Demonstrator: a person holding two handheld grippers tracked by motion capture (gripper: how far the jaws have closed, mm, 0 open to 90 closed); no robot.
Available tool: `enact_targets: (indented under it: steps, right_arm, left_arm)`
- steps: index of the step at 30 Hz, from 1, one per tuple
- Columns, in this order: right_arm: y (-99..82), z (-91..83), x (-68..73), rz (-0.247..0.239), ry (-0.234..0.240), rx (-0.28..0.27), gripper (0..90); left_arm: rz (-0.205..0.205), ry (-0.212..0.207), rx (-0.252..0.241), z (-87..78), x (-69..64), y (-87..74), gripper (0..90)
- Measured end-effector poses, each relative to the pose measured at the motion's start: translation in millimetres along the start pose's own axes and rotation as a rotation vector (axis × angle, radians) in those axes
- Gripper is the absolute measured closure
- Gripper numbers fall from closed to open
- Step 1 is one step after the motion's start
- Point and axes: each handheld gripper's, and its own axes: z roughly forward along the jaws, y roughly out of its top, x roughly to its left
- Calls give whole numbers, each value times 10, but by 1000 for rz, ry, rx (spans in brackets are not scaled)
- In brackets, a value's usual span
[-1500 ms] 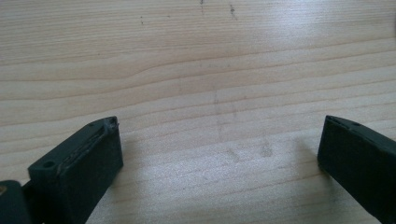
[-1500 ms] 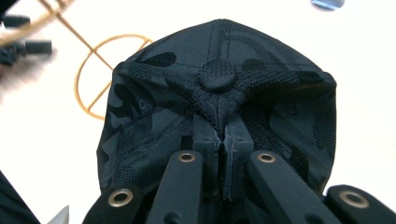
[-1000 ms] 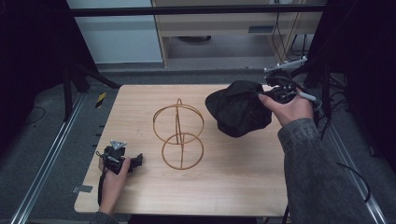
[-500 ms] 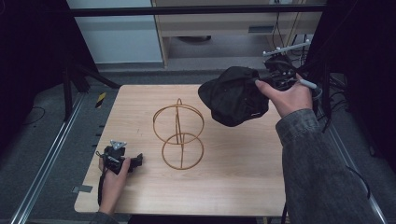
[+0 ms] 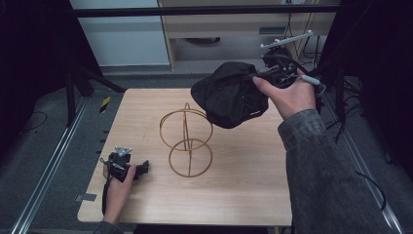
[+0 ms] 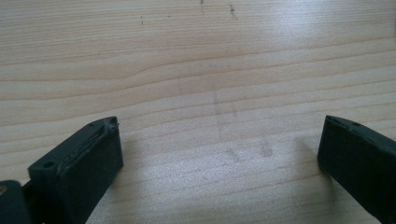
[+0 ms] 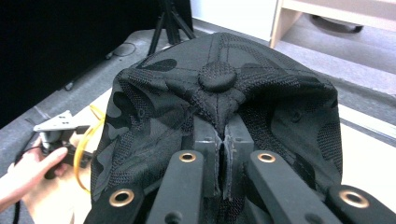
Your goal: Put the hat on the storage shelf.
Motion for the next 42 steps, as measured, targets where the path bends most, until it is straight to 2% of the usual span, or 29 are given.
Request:
enact_targets:
  steps: [5,6,9,11,22,34,42]
  right_arm:
    - [29,37,82,-10,30,-14,868]
    - [57,46,147,-12,48,-21,868]
    - [78,53,199,-21,61,-26,868]
    - [100,73,293,-35,86,-34,868]
    - [131,190,580,-81,150,-31,868]
    - [72,318,732,-112,178,-5,867]
    - [-82,392,818,-127,208,29,865]
  left_arm:
    - [1,0,0,0,0,0,0]
    - [0,0,0,0,0,0,0]
    - [1,0,0,0,0,0,0]
    - [1,0,1,0,1,0,0]
    - [-1,0,-1,1,-1,0,0]
    - [-1,0,-1,1,-1,0,0]
    - [-1,0,-1,1,-1,0,0]
